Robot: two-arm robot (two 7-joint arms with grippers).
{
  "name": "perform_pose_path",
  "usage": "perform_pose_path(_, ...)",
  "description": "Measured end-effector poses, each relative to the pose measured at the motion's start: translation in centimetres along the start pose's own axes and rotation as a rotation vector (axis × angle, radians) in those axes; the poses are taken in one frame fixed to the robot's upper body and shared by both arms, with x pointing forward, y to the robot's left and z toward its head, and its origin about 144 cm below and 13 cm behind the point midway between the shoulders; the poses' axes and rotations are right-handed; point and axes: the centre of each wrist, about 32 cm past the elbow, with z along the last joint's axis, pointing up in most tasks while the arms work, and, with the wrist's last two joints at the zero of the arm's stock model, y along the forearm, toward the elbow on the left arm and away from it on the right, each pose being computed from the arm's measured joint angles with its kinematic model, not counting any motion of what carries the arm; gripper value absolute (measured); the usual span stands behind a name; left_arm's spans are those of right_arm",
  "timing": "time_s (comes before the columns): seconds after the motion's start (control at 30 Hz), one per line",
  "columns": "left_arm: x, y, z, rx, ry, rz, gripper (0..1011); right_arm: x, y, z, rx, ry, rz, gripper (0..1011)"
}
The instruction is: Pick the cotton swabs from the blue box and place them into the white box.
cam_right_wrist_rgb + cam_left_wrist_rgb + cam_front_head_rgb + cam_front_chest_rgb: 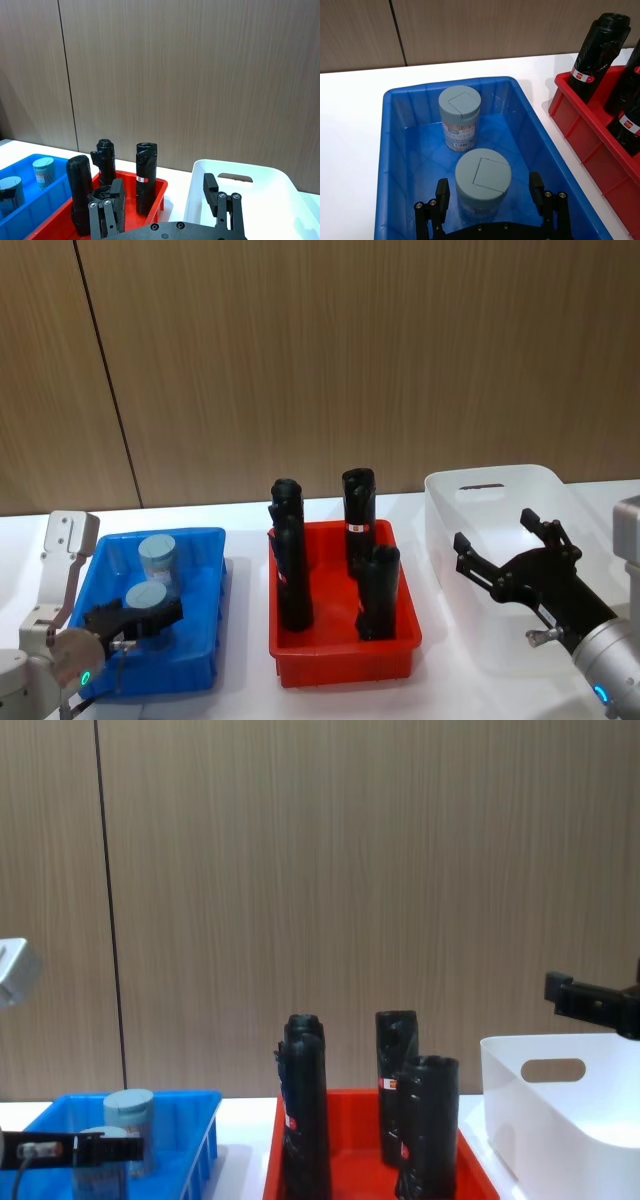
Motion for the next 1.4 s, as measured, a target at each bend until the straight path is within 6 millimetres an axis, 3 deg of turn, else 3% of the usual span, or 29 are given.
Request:
perform_pose_path(0.43,0.0,-1.6,0.5,0.022,-0.019,0.001,969,0.0,0.0,0.0,0.000,0.000,0.000,1002)
perform_pose_path(0.73,-0.3,-1.9,0.8,0.032,-0.034,0.015,710,0.0,0.0,0.0,0.000,0.000,0.000,1002)
perform_pose_path(0.83,-0.3,-1.9,0.8,0.034,-0.039,0.021,673,0.0,0.0,0.0,0.000,0.000,0.000,1002)
perform_pose_path(1.4,-1.8,0.1,2.2,-0.039,-0.142,0.027,671,0.0,0.0,0.0,0.000,0.000,0.000,1002)
